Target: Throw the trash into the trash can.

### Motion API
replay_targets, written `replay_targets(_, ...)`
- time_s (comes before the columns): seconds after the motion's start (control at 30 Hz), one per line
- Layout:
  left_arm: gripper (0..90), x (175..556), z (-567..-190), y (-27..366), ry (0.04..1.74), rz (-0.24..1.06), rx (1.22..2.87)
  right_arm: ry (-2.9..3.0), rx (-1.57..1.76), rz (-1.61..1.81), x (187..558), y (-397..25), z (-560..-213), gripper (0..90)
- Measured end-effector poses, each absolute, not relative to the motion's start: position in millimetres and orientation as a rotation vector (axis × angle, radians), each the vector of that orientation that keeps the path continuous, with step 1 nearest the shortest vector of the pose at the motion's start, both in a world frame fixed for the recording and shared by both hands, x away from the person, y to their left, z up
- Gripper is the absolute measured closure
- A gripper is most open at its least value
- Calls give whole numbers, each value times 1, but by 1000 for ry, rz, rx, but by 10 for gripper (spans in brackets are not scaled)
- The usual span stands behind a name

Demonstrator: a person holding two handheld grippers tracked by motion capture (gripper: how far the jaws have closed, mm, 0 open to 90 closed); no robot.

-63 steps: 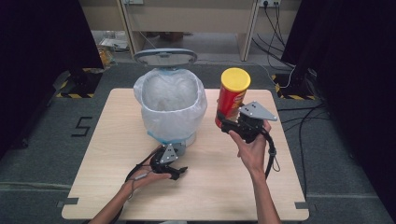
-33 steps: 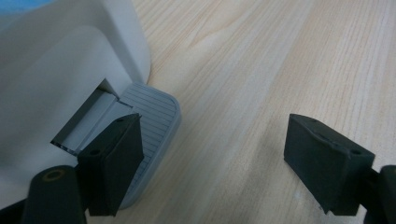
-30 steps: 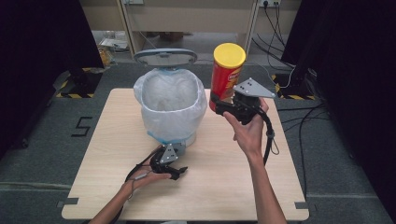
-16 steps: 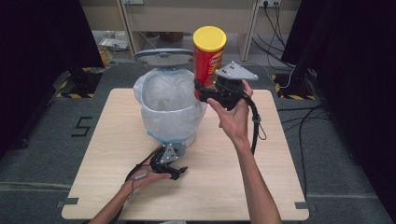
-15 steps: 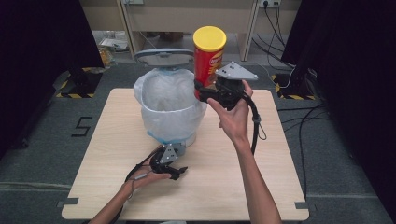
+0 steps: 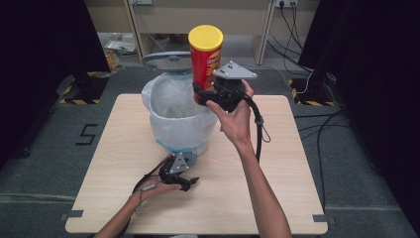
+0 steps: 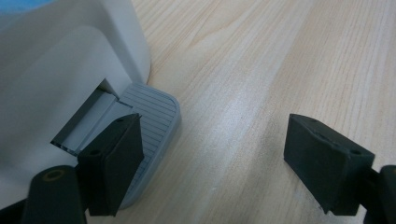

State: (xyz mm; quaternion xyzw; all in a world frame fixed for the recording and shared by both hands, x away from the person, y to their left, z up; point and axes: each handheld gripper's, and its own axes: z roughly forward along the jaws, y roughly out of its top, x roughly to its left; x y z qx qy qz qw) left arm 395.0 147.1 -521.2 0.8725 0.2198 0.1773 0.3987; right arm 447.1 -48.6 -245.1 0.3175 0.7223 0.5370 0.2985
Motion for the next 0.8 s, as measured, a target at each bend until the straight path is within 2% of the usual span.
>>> replay_targets(0.37, 189, 395, -521, 147, 554, 452, 2209, 1980, 804, 1435, 454, -19, -251, 251)
replay_targets(0.8, 189, 395, -521, 147, 554, 441, 2209, 2039, 812, 1439, 462, -7, -262, 250)
